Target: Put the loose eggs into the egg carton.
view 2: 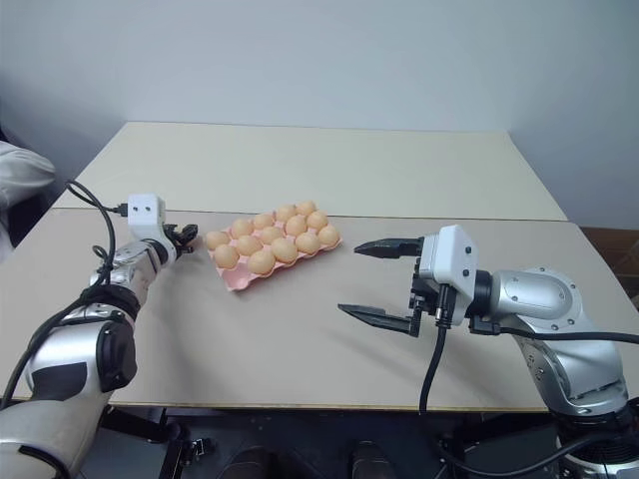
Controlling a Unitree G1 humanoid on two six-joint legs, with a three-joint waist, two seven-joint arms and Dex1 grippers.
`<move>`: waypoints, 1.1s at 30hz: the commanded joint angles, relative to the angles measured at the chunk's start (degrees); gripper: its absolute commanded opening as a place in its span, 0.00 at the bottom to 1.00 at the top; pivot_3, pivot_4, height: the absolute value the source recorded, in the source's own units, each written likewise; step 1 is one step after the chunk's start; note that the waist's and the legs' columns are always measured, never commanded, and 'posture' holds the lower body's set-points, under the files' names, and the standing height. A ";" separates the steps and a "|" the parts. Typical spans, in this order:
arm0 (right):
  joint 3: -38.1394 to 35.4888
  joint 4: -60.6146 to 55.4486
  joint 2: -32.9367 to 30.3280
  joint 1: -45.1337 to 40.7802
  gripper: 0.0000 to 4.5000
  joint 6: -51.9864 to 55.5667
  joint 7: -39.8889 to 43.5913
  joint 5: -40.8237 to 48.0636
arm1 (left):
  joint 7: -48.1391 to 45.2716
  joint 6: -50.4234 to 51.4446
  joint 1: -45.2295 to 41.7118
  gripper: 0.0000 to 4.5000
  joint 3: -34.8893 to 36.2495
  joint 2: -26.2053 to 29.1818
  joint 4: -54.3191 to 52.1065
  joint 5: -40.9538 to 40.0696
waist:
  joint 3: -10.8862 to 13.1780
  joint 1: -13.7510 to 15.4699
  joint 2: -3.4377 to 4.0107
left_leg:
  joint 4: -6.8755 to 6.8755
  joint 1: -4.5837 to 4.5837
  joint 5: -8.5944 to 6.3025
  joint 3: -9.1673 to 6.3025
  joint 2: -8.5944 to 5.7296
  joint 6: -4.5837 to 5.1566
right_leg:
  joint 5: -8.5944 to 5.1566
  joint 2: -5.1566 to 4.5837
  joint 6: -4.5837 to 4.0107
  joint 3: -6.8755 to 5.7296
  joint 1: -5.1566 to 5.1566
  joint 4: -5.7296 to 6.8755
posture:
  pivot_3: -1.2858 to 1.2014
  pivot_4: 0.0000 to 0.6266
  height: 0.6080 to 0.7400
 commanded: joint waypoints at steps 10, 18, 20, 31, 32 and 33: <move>-0.20 -1.10 1.45 -0.29 1.00 -0.88 -0.22 0.33 | -24.93 0.46 0.15 0.44 1.77 5.92 -14.47 -7.45 | 0.00 0.02 0.01 | 0.02 -0.13 0.01 -0.13 0.00 -0.02 | 0.00 -0.02 0.00 -0.17 0.00 0.03 | 0.52 0.24 1.00; -0.15 -0.82 1.53 -0.32 1.00 -0.95 0.58 0.36 | -56.83 5.44 14.11 0.44 -3.12 9.99 -37.00 -15.08 | 0.00 -0.48 0.02 | 0.03 -0.13 0.01 -0.15 0.03 -0.02 | 0.00 -0.01 -0.01 -0.17 -0.02 0.07 | 0.52 0.24 1.00; -0.22 -0.83 1.49 -0.20 1.00 -1.00 0.72 0.42 | -60.80 6.81 16.34 0.44 -4.15 10.66 -40.21 -16.34 | 0.00 -0.28 0.02 | 0.04 -0.13 0.02 -0.16 0.03 -0.02 | 0.00 -0.01 -0.01 -0.18 -0.03 0.05 | 0.52 0.24 1.00; 0.02 -1.29 1.85 0.07 1.00 -1.06 0.51 0.40 | -60.81 2.14 18.27 0.44 -9.05 7.65 -42.01 -13.42 | 0.00 0.23 0.02 | 0.11 -0.16 0.01 -0.25 0.02 -0.01 | 0.00 -0.02 -0.01 -0.25 0.02 -0.02 | 0.52 0.24 1.00; -0.08 -1.37 1.83 0.19 1.00 -1.06 0.49 0.43 | -60.44 1.56 17.95 0.44 -9.30 7.11 -41.24 -13.08 | 0.00 0.21 0.02 | 0.11 -0.16 0.01 -0.25 0.02 -0.01 | 0.00 -0.02 -0.01 -0.25 0.03 -0.02 | 0.52 0.24 1.00; -0.15 -1.43 1.81 0.30 1.00 -1.07 0.46 0.43 | -60.27 1.00 17.72 0.44 -9.64 6.71 -40.68 -12.76 | 0.00 0.18 0.02 | 0.11 -0.16 0.01 -0.25 0.02 -0.01 | 0.00 -0.02 -0.01 -0.25 0.03 -0.02 | 0.52 0.24 1.00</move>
